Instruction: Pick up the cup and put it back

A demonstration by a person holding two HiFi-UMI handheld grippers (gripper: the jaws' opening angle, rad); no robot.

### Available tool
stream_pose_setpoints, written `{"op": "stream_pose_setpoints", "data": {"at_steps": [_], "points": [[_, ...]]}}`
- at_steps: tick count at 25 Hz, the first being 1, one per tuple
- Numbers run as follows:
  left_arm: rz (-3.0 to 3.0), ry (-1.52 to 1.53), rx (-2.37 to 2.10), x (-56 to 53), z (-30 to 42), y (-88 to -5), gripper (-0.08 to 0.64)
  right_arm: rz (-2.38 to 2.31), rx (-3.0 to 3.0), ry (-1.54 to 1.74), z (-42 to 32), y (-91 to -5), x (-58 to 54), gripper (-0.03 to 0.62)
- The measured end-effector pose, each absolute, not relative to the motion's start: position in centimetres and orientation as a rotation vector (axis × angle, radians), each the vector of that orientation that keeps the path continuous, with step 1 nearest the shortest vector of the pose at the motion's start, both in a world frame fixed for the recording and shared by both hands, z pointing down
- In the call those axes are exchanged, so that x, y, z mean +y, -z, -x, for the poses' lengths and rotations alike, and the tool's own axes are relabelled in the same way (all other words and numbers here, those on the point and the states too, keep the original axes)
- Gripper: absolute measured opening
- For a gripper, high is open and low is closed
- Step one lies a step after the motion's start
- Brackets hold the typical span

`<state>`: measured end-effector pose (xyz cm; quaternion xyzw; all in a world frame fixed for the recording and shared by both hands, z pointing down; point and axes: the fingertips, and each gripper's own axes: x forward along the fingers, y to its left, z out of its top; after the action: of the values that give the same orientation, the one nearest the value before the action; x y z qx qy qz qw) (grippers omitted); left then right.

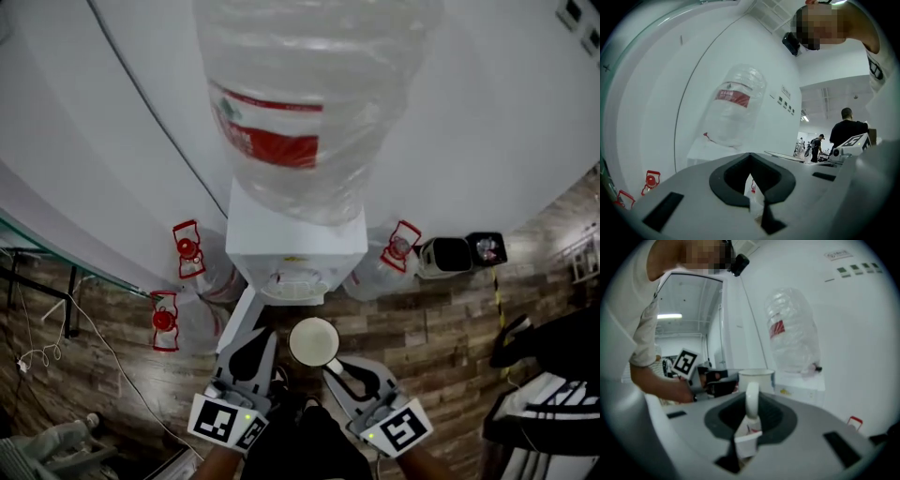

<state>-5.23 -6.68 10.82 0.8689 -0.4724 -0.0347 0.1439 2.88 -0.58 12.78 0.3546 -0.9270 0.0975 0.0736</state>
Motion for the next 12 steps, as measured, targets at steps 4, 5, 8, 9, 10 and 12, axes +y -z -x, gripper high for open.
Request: {"op": "stream_pose_setpoints", "data": {"at_steps": [4, 5, 8, 9, 10, 12], "points": [[-2.509, 0.143, -1.346, -6.7, 4.5, -5.4, 0.008, -1.060, -2.791, -0.340, -3.2, -7.8, 0.2, 0.075], [-2.508, 0.153, -1.339, -6.5, 4.4, -4.2, 0.008, -1.061, -2.799, -0.361, -3.3, -6.7, 0.3, 0.075], [-2.502, 0.158, -1.320, -5.8, 4.2, -1.4, 0.008, -1.071, -2.815, -0.362, -3.6, -3.5, 0.6, 0.075], [-2.504, 0.147, -1.318, -5.6, 4.0, -0.6, 0.008, -1.073, -2.815, -0.352, -3.8, -2.4, 0.7, 0.075], [-2.509, 0.132, -1.320, -5.2, 3.8, 0.2, 0.008, -1.074, -2.812, -0.346, -4.0, -1.4, 0.9, 0.075], [-2.519, 0.108, -1.326, -4.1, 3.5, 1.7, 0.008, -1.079, -2.796, -0.342, -4.6, 0.4, 1.9, 0.075]]}}
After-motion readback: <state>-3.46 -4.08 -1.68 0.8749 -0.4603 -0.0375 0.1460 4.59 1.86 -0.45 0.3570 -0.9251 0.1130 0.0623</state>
